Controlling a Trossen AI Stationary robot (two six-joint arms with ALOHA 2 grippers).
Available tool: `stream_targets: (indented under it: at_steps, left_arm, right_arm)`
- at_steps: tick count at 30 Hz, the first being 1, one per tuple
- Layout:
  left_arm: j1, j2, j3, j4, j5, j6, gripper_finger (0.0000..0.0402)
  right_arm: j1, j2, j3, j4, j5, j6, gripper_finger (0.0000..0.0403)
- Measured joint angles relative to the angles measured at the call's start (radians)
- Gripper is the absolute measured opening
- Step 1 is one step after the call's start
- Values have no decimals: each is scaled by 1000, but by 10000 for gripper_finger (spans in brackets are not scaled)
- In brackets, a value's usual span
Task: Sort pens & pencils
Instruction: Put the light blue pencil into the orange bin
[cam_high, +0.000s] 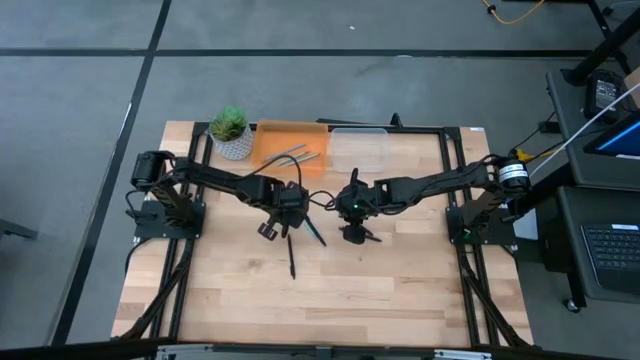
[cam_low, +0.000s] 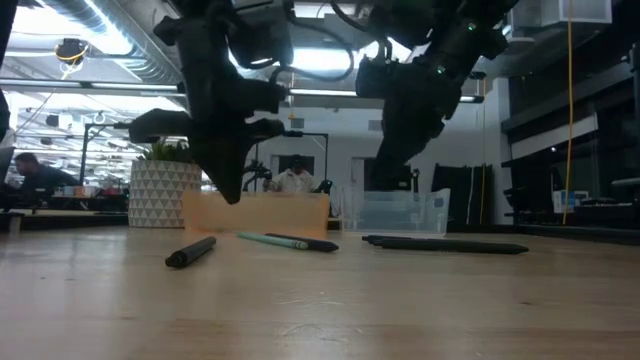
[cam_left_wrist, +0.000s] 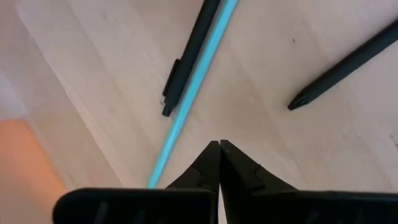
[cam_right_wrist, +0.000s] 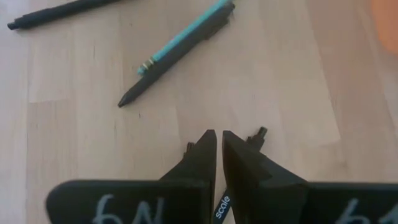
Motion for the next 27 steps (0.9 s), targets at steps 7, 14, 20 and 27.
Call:
stream_targets:
  at_steps: [7, 14, 20, 27]
  left_arm:
    - [0, 3, 1, 62, 2, 3, 21]
    - [3, 43, 2, 90, -9, -3, 66]
    - [18, 82, 2, 113, -47, 6, 95]
    - [39, 144, 3, 127, -48, 79, 93]
  right_arm:
    - [0, 0, 0, 21, -4, -1, 30]
    - [1, 0, -1, 18, -59, -1, 30]
    - [3, 0, -1, 20, -66, -3, 30]
    - [3, 0, -1, 21, -68, -24, 30]
